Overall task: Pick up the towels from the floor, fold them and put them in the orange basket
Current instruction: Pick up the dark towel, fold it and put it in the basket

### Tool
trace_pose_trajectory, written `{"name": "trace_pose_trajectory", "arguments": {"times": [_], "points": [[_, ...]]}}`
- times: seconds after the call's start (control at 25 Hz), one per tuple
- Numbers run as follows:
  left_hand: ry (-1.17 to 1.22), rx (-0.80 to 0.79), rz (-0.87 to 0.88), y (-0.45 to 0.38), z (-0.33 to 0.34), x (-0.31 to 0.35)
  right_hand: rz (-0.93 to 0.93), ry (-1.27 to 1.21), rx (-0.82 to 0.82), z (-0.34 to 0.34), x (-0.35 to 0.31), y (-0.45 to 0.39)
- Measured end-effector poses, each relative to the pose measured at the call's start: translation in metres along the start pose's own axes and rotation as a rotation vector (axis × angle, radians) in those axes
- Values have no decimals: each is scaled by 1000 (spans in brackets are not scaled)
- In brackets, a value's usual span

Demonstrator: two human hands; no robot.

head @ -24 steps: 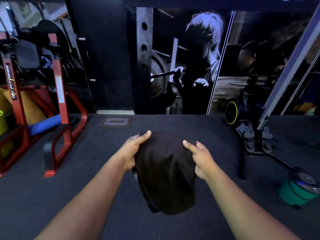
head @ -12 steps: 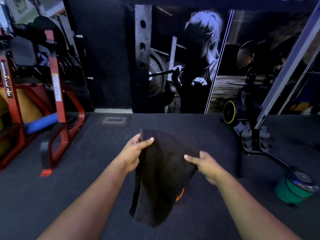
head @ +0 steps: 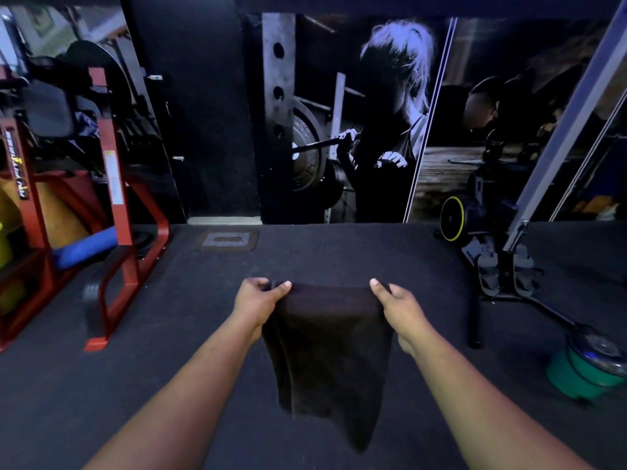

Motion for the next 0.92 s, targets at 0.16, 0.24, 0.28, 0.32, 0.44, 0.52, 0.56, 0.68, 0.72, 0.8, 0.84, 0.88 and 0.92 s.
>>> {"name": "trace_pose_trajectory", "arguments": {"times": [0.16,0.24,0.28,0.32,0.44,0.52,0.56,0.68,0.72,0.8,0.84,0.88,0.92], "points": [[100,-181,11,-7,-2,6,-58,-62,-44,-1,-4,-2],[5,-297,43,-16,-7,3,-85,-61,-26,-6,-9,0],[-141,-307,89,-16,-9,6,-91,-31,-4,-10,-9,0],[-340,-287,133,-15,-12,12,-100,-4,1,-13,-8,0],[-750,-220,219,-11,-13,24,-144,151,-46,-12,-12,2],[-908,-198,229,-7,-10,27,-134,296,-79,-13,-9,-3],[-984,-182,228,-5,-9,29,-119,396,-99,-12,-9,-5],[-1171,-113,237,3,-7,37,-70,740,-89,-10,-7,-8],[-1226,-91,247,4,-6,39,-72,841,-70,-10,-6,-8],[-1312,-60,280,4,-4,37,-88,957,-35,-8,-8,-4],[-1331,-66,283,0,-4,33,-103,980,-17,-7,-10,-2],[-1306,-94,267,-5,-5,29,-111,983,-8,-7,-12,-1],[-1219,-139,243,-11,-9,25,-110,958,-17,-8,-13,0]]}}
Point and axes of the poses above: each hand's wrist, its own y-axis away from the middle knuckle, its own z-axis out of the palm, x = y × z, the point moved 4 cm from there along -y, towards the middle knuckle, and after that the axes turned 11 degrees about -x, right-handed, at the moved point
